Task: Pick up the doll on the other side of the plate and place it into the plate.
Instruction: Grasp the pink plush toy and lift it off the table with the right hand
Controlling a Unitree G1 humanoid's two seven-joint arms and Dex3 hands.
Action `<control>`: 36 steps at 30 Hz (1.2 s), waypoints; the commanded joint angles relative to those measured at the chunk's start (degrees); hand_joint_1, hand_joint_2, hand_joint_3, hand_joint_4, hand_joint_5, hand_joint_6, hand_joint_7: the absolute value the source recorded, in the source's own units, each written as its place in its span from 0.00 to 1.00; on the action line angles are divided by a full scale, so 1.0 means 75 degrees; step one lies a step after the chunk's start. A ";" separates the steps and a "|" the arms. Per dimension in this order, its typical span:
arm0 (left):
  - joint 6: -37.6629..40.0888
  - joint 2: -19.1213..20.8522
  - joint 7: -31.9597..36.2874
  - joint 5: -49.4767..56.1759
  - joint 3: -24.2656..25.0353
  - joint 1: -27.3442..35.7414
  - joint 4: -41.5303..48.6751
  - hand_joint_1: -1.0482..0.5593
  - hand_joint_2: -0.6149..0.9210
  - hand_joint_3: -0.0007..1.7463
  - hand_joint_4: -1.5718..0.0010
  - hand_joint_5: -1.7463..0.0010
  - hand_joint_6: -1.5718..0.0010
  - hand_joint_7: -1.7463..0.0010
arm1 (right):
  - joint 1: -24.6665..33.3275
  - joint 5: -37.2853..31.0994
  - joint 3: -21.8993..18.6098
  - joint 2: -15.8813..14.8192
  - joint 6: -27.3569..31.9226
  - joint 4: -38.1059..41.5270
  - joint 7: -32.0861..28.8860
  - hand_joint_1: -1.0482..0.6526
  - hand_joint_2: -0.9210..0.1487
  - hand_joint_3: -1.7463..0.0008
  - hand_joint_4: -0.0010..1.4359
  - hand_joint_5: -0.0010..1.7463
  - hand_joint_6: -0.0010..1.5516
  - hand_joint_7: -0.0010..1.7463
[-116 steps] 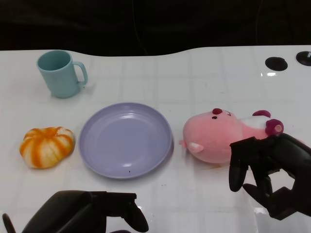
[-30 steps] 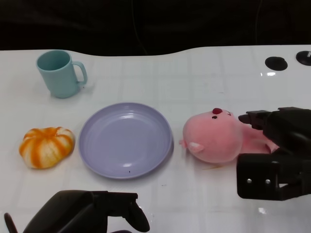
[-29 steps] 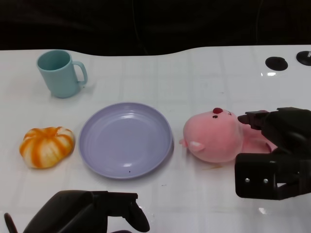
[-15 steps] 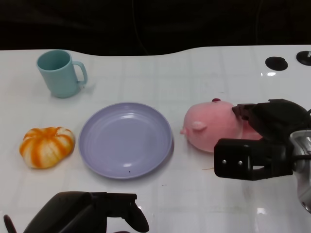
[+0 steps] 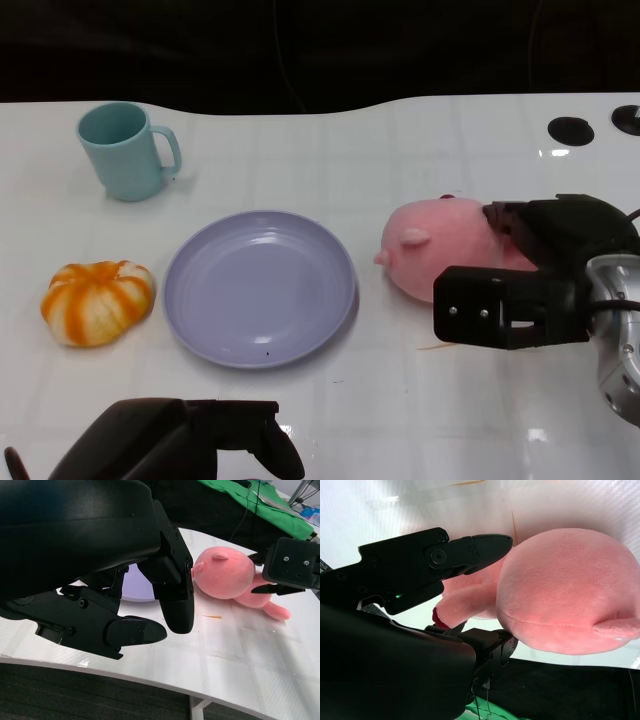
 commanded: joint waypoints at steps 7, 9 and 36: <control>-0.0134 0.0101 -0.0119 -0.0018 0.0051 0.0070 -0.0219 0.52 1.00 0.23 0.59 0.07 0.55 0.47 | -0.0088 0.0063 0.0107 0.0064 -0.0047 0.0396 0.0002 0.13 0.00 0.90 0.13 0.29 0.23 0.01; -0.0119 0.0094 -0.0121 -0.0024 0.0048 0.0076 -0.0223 0.52 1.00 0.23 0.60 0.06 0.55 0.48 | -0.0232 0.0150 0.0175 0.0194 -0.0149 0.0709 -0.0032 0.13 0.00 0.92 0.13 0.28 0.23 0.01; 0.0147 0.0051 -0.0193 0.0060 -0.0041 0.0399 -0.0874 0.51 1.00 0.24 0.61 0.04 0.55 0.47 | -0.2317 0.0049 0.1679 0.1385 -0.2780 0.6163 -0.2152 0.38 0.02 1.00 0.75 0.12 0.70 0.00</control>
